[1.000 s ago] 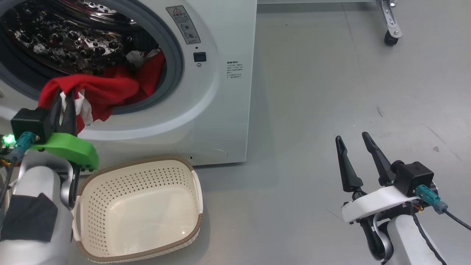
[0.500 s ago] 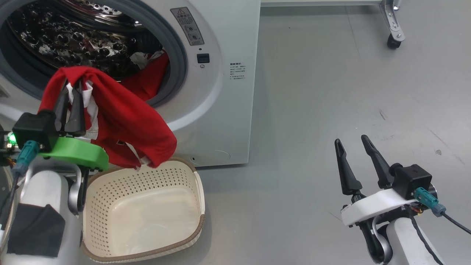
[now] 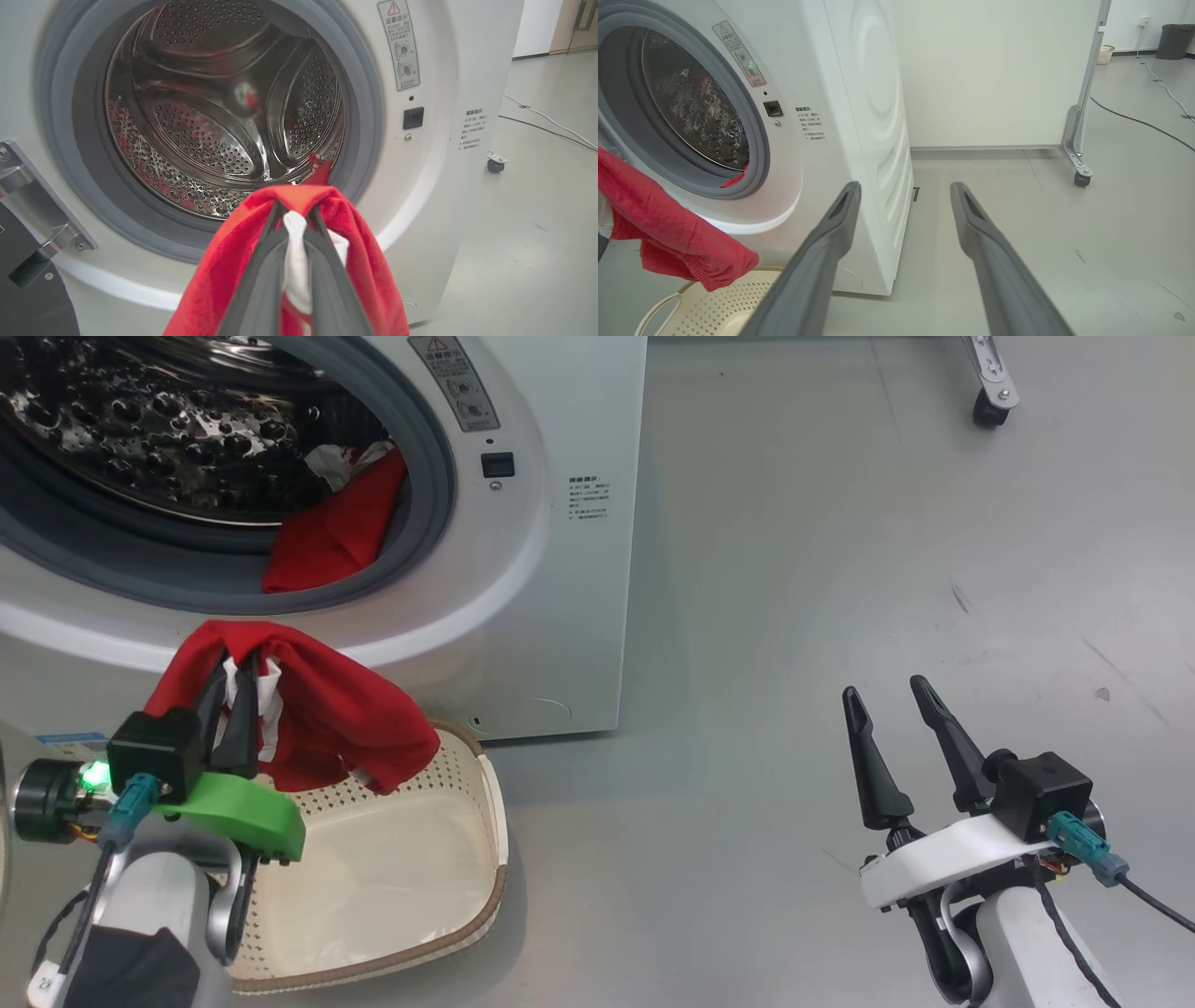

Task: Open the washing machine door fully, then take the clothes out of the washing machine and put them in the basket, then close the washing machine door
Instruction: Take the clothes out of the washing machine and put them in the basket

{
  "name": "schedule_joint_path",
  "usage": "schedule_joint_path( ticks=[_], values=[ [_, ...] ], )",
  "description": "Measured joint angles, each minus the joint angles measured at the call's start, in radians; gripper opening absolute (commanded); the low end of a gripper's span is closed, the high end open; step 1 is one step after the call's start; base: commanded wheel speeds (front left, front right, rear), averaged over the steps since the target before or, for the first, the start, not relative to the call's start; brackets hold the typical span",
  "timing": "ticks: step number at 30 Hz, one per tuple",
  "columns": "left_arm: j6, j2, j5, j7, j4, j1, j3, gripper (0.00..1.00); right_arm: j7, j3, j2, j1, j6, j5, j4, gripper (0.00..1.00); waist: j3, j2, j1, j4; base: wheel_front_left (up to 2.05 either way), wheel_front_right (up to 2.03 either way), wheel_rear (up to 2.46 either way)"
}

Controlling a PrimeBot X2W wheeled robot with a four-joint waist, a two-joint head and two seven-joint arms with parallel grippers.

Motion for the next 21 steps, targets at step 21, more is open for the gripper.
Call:
schedule_joint_path(
  ticks=[21],
  values=[
    [-0.004, 0.051, 0.061, 0.083, 0.092, 0.010, -0.049, 0.00, 0.000, 0.031, 0.003, -0.051, 0.001, -0.001, -0.035, 1.00, 0.166, 0.0000, 0.0000, -0.054, 0.00, 0.00, 0.00]
  ],
)
